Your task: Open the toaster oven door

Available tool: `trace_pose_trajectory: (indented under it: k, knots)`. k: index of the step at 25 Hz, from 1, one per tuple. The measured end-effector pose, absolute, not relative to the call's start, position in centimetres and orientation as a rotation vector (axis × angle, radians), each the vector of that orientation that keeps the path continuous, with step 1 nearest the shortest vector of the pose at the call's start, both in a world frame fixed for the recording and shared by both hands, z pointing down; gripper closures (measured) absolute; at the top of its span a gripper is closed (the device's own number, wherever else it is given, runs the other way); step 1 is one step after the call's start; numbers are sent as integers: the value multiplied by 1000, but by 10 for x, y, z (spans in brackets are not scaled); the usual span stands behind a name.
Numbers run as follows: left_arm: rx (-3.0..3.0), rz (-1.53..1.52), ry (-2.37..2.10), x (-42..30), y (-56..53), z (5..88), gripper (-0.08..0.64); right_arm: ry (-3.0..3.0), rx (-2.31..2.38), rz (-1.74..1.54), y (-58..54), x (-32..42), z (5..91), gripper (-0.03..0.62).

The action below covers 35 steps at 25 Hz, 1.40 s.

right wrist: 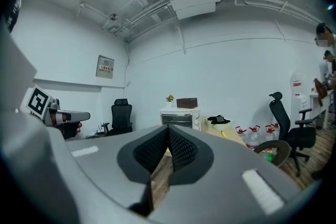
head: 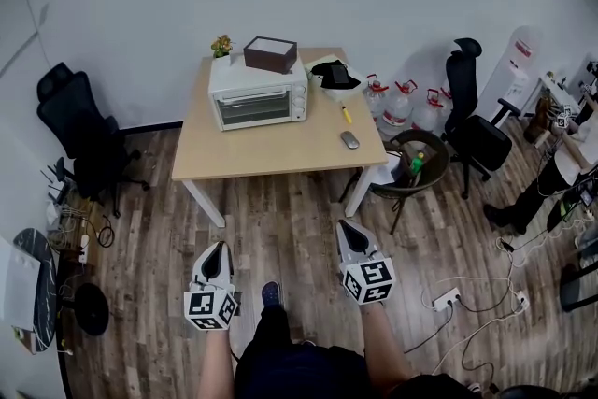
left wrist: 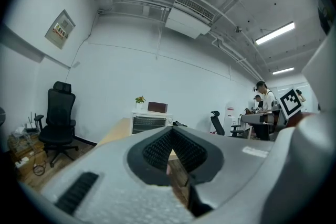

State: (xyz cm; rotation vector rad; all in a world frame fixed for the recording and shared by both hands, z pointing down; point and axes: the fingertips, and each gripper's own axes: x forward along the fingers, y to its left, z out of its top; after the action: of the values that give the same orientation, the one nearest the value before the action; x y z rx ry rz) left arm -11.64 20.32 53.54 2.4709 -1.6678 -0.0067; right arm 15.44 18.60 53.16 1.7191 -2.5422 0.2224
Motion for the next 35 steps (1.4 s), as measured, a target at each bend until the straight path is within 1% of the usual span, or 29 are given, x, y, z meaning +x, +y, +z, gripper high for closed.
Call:
trace_pose_trajectory:
  k: [15,24,35]
  knots:
    - [2438,32,-1669,-132,133,554,565,-2503,1724,270,108,149,550,595]
    - [2420,48,-1670,-150,82,559,565,-2497,1690,262,59,129,548,594]
    - [2438,32,-1649,-169,15,546,565,-2464,1711,269,0,108,541,594]
